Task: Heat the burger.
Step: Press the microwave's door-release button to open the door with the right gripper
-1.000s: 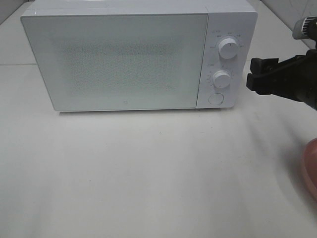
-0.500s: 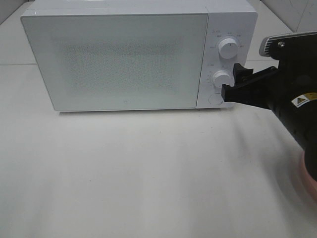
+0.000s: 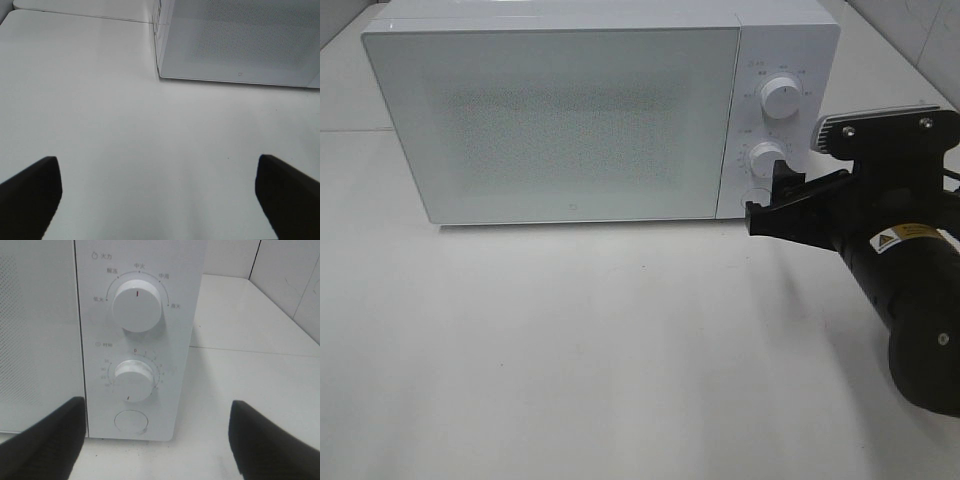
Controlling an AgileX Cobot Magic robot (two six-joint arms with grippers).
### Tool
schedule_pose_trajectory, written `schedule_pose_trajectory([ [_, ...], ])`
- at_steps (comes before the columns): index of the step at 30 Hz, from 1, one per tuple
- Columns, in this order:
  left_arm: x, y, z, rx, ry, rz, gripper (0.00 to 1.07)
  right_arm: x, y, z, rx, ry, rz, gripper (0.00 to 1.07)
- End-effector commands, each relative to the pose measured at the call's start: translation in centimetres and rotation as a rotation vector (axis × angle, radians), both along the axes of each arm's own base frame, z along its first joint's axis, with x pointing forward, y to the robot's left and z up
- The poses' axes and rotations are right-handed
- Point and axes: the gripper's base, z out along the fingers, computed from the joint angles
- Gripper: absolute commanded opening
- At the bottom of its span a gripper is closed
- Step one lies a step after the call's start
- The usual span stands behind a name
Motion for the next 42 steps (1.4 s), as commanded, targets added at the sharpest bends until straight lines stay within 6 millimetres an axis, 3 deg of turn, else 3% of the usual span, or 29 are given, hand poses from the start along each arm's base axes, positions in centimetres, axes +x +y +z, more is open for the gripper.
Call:
schedule_pose_trajectory([
  [1,-0.3,0.0,0.1,-0.007,-0.033,0.001,0.98,0.0,0.1,-0.3,0.018,-0.002,0.004,0.76],
  [7,-0.3,0.0,0.1,-0.007,-0.033,0.001,0.98,0.1,0.2,-0.8,0.049,0.014,0.0,0.76],
  [15,-0.3,0.0,0.1,-0.007,-0.033,0.001,0.98,0.1,0.2,-0.8,0.269,0.013,-0.024,0.7],
  [18,-0.3,0.0,0.1,-0.007,-0.033,0.001,0.98,0.1,0.2,-0.8,0.42,0.011,-0.041,0.63],
  [20,-0.3,0.0,0.1,-0.007,-0.033,0.001,0.98,0.0,0.2,-1.0,0.662,0.03,-0.072,0.47],
  [21,-0.3,0.0,0.1,-0.007,-0.033,0.001,0.98,0.0,0.2,-1.0,0.662,0.03,-0.072,0.47],
  [23,-0.3,0.0,0.1,-0.007,-0.033,0.001,0.98,0.0,0.3,-1.3,0.853,0.069,-0.101,0.32],
  [24,-0.3,0.0,0.1,-0.007,-0.033,0.001,0.98,0.0,0.3,-1.3,0.853,0.069,-0.101,0.32],
  [26,-0.3,0.0,0.1,-0.007,-0.033,0.001,0.98,-0.1,0.4,-1.6,1.048,0.104,-0.139,0.19],
  [29,-0.3,0.0,0.1,-0.007,-0.033,0.001,0.98,-0.1,0.7,-1.6,1.196,0.119,-0.144,0.11],
  [37,-0.3,0.0,0.1,-0.007,-0.033,0.001,0.98,-0.2,1.2,-1.9,1.434,0.183,-0.167,0.0],
  [42,-0.3,0.0,0.1,-0.007,-0.033,0.001,0.98,-0.4,1.4,-2.4,1.503,0.255,-0.202,0.0],
])
